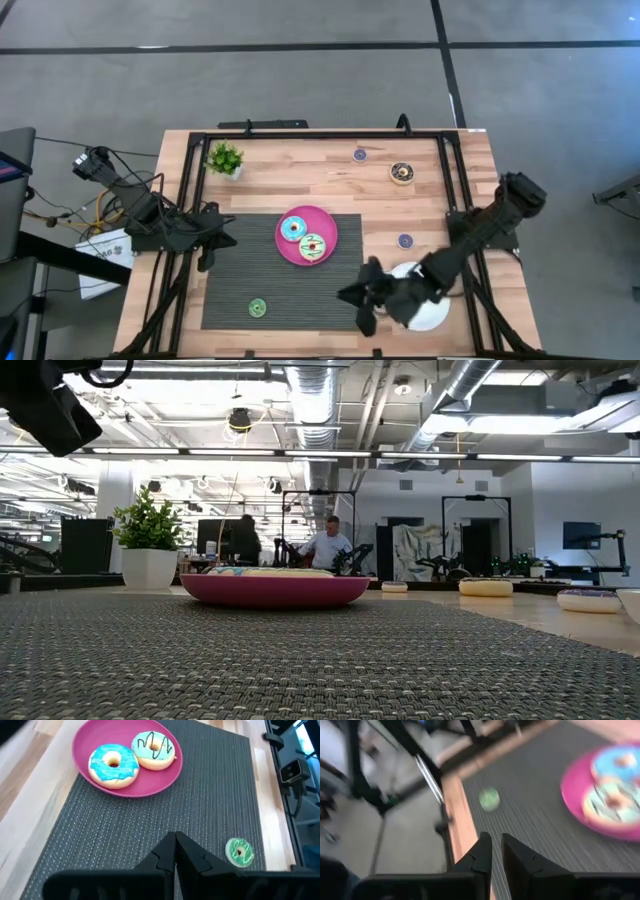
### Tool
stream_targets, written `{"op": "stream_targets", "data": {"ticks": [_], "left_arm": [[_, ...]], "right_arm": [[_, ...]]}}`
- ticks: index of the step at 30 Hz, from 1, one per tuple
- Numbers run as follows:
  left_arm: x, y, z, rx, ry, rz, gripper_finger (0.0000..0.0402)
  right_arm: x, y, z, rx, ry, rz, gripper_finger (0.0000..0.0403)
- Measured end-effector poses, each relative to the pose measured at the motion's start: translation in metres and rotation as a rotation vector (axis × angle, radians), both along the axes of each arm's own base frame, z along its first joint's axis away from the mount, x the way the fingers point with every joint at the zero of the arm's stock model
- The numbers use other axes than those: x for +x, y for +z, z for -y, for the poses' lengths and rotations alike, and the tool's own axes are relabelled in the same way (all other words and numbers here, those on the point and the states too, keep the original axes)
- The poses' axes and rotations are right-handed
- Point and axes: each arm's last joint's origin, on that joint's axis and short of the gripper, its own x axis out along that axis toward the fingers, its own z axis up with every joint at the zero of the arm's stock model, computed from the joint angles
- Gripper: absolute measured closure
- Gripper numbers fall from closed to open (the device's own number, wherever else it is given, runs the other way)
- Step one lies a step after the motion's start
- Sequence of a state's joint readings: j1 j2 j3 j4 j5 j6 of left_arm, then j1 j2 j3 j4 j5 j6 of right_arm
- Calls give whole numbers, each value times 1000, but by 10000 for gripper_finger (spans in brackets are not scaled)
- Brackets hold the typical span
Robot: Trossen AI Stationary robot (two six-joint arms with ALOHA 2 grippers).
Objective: Pick & Place donuts
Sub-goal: Put the large black donut on the pink plate
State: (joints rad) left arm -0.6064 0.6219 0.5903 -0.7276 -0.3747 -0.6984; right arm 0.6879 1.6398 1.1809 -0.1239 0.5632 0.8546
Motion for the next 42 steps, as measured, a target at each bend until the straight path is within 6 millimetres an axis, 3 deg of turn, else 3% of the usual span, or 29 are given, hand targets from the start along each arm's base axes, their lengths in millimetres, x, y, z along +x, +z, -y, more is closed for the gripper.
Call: {"op": "stream_targets", "data": {"ticks": [3, 12, 20, 25, 34, 42], "left_arm": [[0, 0, 0, 5, 2, 6, 402], [1, 2, 1, -5, -24, 22, 402], [4, 5, 3, -3, -32, 69, 401], [4, 6, 1, 43, 4, 87, 402], [9, 11, -5, 68, 157, 174, 402], [15, 11, -17, 121, 244, 181, 401]], "right_arm": [[15, 6, 14, 39, -44, 61, 362], [49, 0, 81, 51, -97, -36, 399], [45, -1, 166, 48, 7, -194, 402], [18, -6, 219, -4, 8, -204, 403], [-60, -27, 308, 34, -145, -216, 403], [-102, -22, 354, 15, -345, -234, 402]]}}
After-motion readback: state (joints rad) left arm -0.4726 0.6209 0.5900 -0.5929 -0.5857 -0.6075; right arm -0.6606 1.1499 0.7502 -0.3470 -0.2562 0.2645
